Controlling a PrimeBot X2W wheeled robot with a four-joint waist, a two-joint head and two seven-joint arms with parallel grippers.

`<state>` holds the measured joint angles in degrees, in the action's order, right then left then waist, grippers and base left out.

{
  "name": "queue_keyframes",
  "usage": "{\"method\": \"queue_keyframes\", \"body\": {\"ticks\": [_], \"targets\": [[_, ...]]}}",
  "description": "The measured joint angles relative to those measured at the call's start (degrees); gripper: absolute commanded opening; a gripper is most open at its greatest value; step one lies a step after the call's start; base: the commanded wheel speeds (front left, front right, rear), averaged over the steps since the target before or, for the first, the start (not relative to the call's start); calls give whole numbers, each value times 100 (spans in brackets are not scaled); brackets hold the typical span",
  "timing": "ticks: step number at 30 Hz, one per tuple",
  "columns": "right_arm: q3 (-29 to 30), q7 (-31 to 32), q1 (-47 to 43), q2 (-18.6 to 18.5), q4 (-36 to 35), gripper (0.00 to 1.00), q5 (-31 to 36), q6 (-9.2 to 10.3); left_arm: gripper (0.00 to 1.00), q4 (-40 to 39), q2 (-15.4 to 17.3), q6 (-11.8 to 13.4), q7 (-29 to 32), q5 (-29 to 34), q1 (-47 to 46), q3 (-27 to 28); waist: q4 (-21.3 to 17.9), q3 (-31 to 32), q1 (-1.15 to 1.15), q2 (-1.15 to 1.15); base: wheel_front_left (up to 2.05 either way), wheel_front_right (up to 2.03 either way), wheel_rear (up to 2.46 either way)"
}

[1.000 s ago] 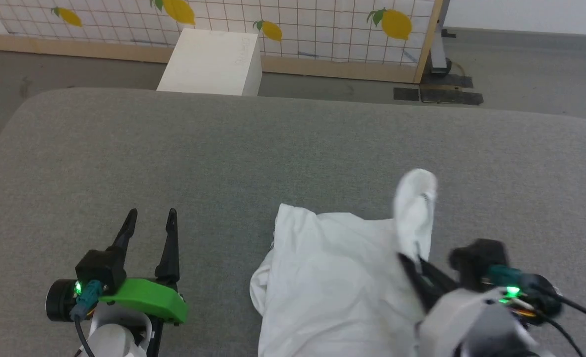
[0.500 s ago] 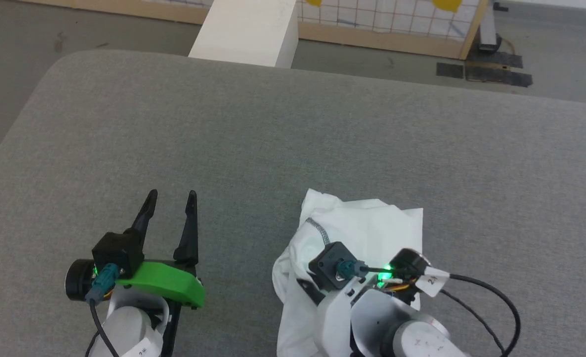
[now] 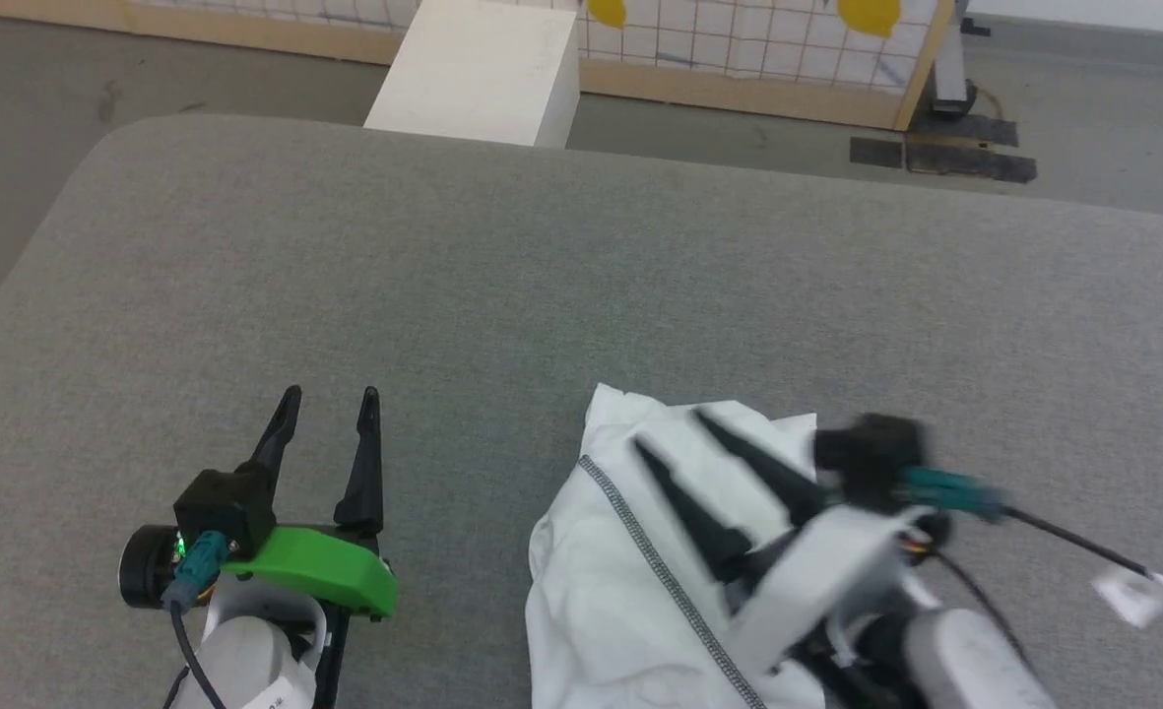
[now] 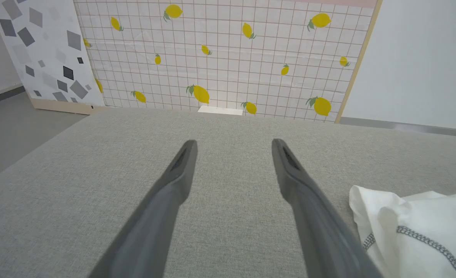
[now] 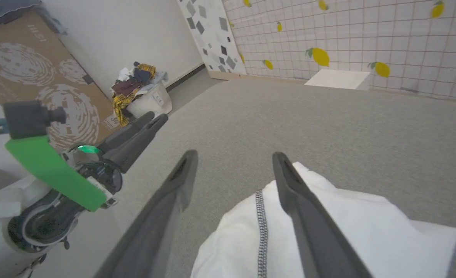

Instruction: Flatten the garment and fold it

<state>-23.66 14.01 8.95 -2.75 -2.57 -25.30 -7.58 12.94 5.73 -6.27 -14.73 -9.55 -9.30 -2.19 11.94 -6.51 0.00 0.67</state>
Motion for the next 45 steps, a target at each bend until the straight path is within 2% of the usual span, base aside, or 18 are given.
{"method": "queue_keyframes", "body": {"ticks": [4, 6, 9, 14, 20, 25, 26, 27, 29, 33, 40, 42, 45], "targets": [[1092, -692, -528, -7, -275, 100, -122, 1, 100, -26, -1, -5, 0, 43, 65, 43, -131, 82, 0, 0, 0, 0, 0], [1515, -814, -816, -13, -256, 100, -190, 1, 100, -44, -1, -9, 0, 46, 85, 51, -188, 109, 0, 0, 0, 0, 0], [1825, -798, -1084, -18, -55, 100, -118, 1, 100, -66, -1, -23, 0, 49, 92, 68, -252, 109, 0, 0, 0, 0, 0], [1833, -588, -1139, -14, 576, 100, -315, 1, 100, -88, -4, -30, 0, 51, 89, 88, -299, 21, 0, 0, 0, 0, 0], [1358, -114, -947, -10, 1367, 100, -393, 1, 100, -122, -41, -32, 0, 59, 70, 86, -275, -105, 0, 0, 0, 0, 0], [1137, 272, -685, -10, 1739, 100, -347, 1, 100, -110, -67, -57, 0, 59, 40, 56, -194, -145, 0, 0, 0, 0, 0], [1118, 377, -657, -10, 1772, 80, -300, 1, 100, -104, -73, -58, 0, 59, 40, 55, -179, -146, 0, 0, 0, 0, 0], [1113, 468, -636, -10, 1777, 38, -261, 1, 100, -97, -74, -58, 0, 59, 40, 56, -170, -142, 0, 0, 0, 0, 0], [1129, 581, -614, -9, 1768, 0, -165, 1, 100, -92, -74, -67, 0, 59, 40, 67, -171, -136, 0, 0, 0, 0, 0], [1196, 776, -599, -4, 1627, 0, 372, 0, 100, -108, -75, -73, 0, 96, 47, 124, -239, -129, 0, 0, 0, 0, 0], [1303, 1634, -127, -45, 924, 0, 2640, -1, 100, -221, -68, -73, -4, 119, 56, 204, -608, -174, 0, 0, 0, 0, 0], [1248, 1864, 41, -277, 746, 0, 2952, -2, 100, -257, -70, -71, -4, 127, 51, 214, -749, -207, 0, 0, 0, 0, 0], [1195, 2106, 266, -887, 610, 0, 3141, -2, 100, -290, -76, -71, -5, 143, 41, 209, -991, -268, 0, 0, 0, 0, 0]]}}
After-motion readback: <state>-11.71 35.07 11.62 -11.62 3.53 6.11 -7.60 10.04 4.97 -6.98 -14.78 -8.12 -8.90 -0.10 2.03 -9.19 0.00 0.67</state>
